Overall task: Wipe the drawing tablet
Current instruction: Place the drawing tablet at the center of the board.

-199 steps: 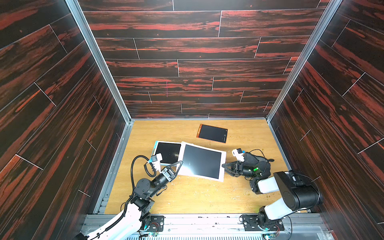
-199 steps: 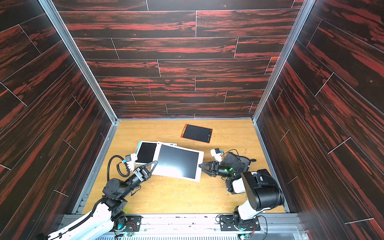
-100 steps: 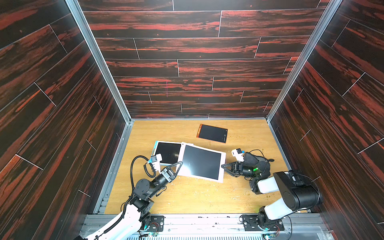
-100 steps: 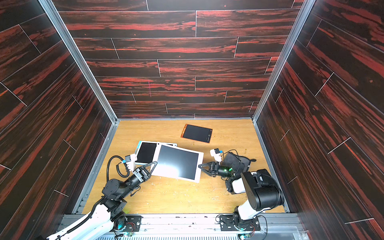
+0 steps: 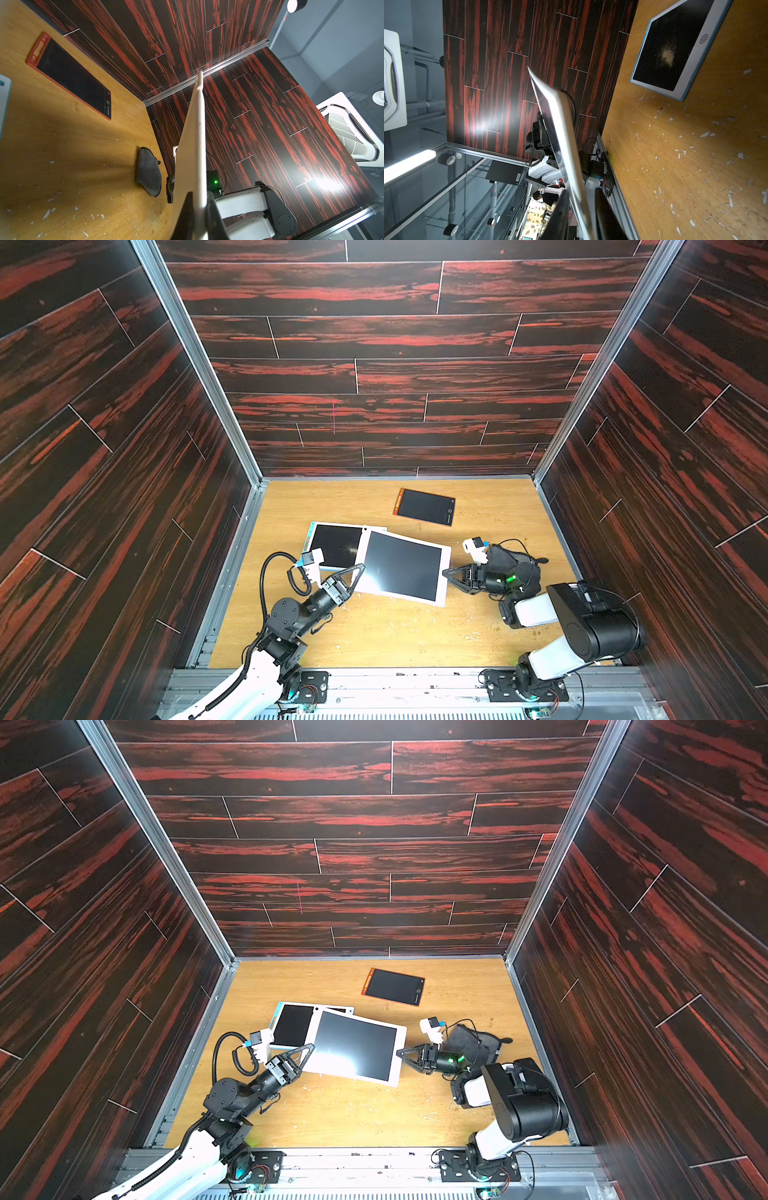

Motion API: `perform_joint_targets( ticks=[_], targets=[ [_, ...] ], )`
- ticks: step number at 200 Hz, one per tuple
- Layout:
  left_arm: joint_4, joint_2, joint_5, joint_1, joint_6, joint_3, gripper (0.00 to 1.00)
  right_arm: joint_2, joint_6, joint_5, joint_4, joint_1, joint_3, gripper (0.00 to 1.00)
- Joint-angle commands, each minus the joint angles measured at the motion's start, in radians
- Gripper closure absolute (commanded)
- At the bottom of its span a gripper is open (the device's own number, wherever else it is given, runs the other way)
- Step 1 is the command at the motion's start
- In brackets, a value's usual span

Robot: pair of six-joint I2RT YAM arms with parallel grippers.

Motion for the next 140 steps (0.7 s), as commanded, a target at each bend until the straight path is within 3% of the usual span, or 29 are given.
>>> perform_joint_targets(
  ticks=[1,59,82,90,140],
  targets=[
    [0.064,-0.011,-0.005,0.005,0.005,0.033,1.0,0.005,0.001,-0.01,0.029,0.006,0.009,0.77],
    [0.041,-0.028,-0.011,0.005,0.013,0.033,1.0,0.015,-0.02,-0.014,0.029,0.008,-0.018,0.86],
    [0.03,-0.035,-0.01,0.004,0.014,0.036,1.0,0.015,-0.018,-0.019,0.029,0.006,-0.017,0.93],
    [0.028,-0.036,-0.012,0.004,0.016,0.035,1.0,0.016,-0.017,-0.018,0.029,0.007,-0.015,1.0],
    [0.015,-0.047,-0.016,0.005,0.016,0.033,1.0,0.009,-0.016,-0.016,0.029,0.006,-0.02,1.0]
  ],
)
